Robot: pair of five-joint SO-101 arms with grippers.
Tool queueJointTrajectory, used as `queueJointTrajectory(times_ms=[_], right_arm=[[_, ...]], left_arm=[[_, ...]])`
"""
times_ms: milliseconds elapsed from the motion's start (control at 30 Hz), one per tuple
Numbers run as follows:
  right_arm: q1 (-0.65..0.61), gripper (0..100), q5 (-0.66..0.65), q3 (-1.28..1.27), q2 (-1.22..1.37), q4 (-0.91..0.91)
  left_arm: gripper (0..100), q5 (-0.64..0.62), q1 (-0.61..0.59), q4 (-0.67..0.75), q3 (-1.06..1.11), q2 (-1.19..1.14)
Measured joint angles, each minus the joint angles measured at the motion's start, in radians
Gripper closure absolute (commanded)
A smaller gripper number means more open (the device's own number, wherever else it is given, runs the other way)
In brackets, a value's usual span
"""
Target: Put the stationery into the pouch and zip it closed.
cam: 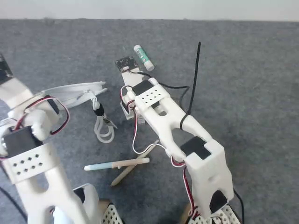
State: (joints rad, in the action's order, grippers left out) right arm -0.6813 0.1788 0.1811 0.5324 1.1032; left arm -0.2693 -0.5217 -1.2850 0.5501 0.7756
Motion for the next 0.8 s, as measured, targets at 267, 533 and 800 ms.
queueJointTrajectory(times_ms=[267,533,800], right_arm=[[0.002,88.2,0.0,0.0,0.018,-0.028],[0.014,87.2,0.0,0.0,0.018,-0.048],[0.015,87.2,0.0,0.0,0.069,-0.084]], left_arm=[[99,0.0,0.0,0.0,0.0,0.0],[99,0.0,0.0,0.0,0.0,0.0],[99,0.0,0.0,0.0,0.0,0.0]])
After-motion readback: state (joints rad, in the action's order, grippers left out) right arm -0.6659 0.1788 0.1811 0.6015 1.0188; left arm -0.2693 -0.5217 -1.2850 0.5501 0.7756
